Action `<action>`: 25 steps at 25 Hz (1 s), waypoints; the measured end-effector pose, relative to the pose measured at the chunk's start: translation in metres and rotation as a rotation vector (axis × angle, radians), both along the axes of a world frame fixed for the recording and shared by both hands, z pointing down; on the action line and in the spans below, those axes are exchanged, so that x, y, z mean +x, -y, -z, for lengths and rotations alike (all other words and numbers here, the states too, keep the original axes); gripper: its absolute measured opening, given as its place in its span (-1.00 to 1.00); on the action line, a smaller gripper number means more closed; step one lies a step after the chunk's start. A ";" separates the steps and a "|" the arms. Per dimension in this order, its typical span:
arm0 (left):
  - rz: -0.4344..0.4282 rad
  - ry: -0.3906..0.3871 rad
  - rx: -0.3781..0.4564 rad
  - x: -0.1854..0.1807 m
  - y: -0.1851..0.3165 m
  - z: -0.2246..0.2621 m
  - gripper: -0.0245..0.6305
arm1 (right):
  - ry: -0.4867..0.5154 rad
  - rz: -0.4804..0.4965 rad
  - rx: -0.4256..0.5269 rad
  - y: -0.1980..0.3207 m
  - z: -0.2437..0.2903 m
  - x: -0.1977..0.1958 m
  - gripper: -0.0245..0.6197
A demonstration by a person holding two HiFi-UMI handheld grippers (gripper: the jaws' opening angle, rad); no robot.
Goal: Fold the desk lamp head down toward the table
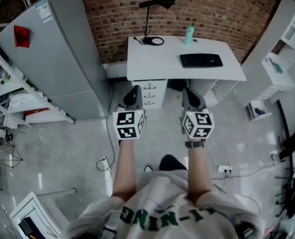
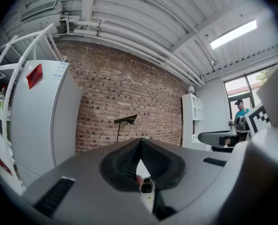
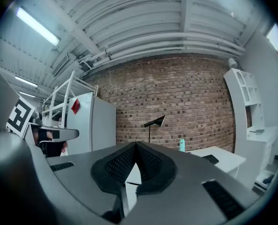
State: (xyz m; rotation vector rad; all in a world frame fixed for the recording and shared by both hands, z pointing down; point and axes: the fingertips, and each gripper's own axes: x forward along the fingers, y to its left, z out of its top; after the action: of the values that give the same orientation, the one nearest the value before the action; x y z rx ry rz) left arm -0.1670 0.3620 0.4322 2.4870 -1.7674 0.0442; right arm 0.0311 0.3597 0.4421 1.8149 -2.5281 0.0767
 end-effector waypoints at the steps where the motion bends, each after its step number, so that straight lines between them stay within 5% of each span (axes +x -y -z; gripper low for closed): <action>1: 0.001 -0.003 -0.006 -0.003 0.003 -0.003 -0.93 | 0.005 0.004 -0.006 0.003 -0.003 -0.004 -0.91; 11: -0.006 0.007 -0.019 -0.011 0.082 -0.016 -0.93 | 0.084 0.007 -0.038 0.086 -0.022 -0.014 -0.91; 25: 0.042 0.019 -0.005 0.039 0.317 0.000 -0.93 | 0.109 0.120 -0.025 0.336 -0.004 0.024 -0.91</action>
State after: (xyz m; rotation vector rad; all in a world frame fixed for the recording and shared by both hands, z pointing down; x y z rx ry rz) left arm -0.1276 0.0451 0.4322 2.4528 -1.8240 0.0697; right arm 0.0554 0.0235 0.4461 1.6907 -2.6898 0.2098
